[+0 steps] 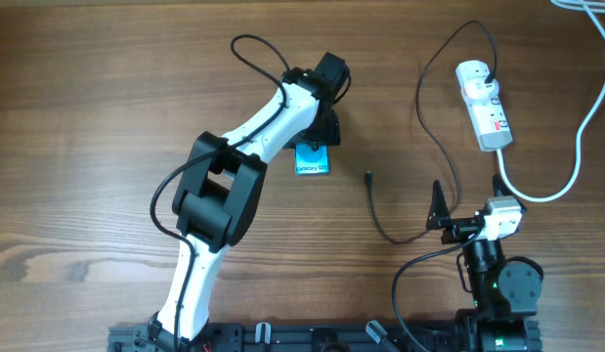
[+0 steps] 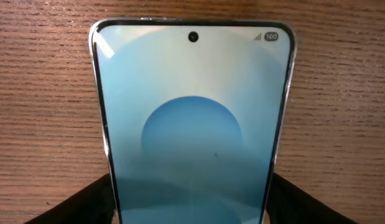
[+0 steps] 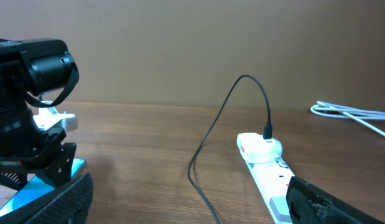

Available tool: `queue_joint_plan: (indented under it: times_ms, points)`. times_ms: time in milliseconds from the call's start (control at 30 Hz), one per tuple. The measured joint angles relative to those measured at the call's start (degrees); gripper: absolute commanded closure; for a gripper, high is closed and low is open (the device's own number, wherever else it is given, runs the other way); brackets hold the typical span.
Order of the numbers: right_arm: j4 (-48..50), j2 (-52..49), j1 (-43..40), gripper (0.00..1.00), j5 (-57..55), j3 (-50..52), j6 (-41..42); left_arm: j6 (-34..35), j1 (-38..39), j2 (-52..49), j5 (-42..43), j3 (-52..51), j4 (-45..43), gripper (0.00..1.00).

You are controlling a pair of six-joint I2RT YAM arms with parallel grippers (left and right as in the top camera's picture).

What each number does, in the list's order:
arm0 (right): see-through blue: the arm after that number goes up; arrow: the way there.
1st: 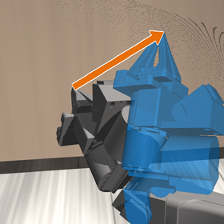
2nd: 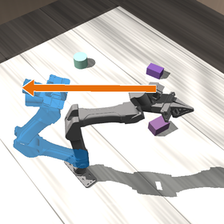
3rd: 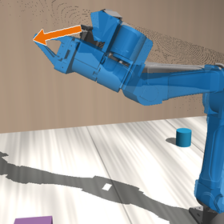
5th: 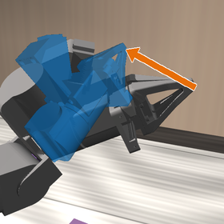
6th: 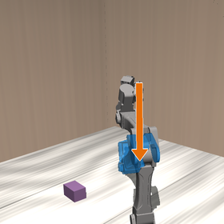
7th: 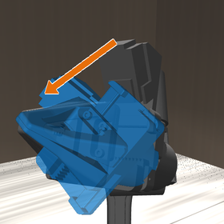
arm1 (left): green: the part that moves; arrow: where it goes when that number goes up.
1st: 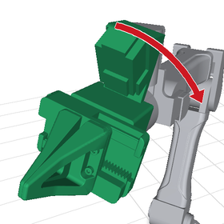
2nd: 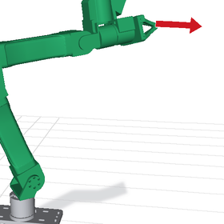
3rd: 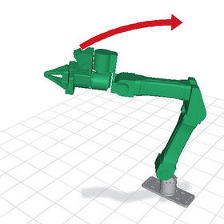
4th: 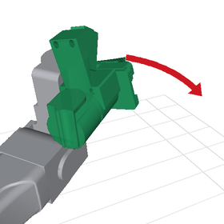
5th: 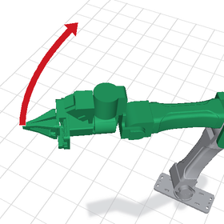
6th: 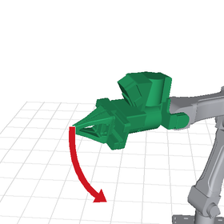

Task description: Plug charger to phone and switch on socket

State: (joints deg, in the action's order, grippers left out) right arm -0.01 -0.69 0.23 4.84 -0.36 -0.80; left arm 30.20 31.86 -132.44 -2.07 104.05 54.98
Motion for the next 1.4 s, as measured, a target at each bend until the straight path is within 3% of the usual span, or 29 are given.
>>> queue_joint_plan:
  times_ms: [67,300,467,800,933,1033,1100,1400]
  points:
    - [0.0,0.0,0.0,0.0,0.0,0.0,0.0,0.2,0.0,0.0,0.0,0.0,0.0,0.1]
    - [0.0,0.0,0.0,0.0,0.0,0.0,0.0,0.5,0.0,0.0,0.0,0.0,0.0,0.08]
    - [0.0,0.0,0.0,0.0,0.0,0.0,0.0,-0.6,0.0,0.0,0.0,0.0,0.1,0.23]
    - [0.0,0.0,0.0,0.0,0.0,0.0,0.0,-2.8,0.0,0.0,0.0,0.0,0.0,0.19]
    - [0.0,0.0,0.0,0.0,0.0,0.0,0.0,-3.6,0.0,0.0,0.0,0.0,0.0,0.31]
    - [0.0,0.0,0.0,0.0,0.0,0.0,0.0,-3.8,0.0,0.0,0.0,0.0,0.0,0.25]
    - [0.0,0.0,0.0,0.0,0.0,0.0,0.0,-4.0,0.0,0.0,0.0,0.0,0.0,0.13]
    - [0.0,0.0,0.0,0.0,0.0,0.0,0.0,-4.2,0.0,0.0,0.2,0.0,-0.1,0.05]
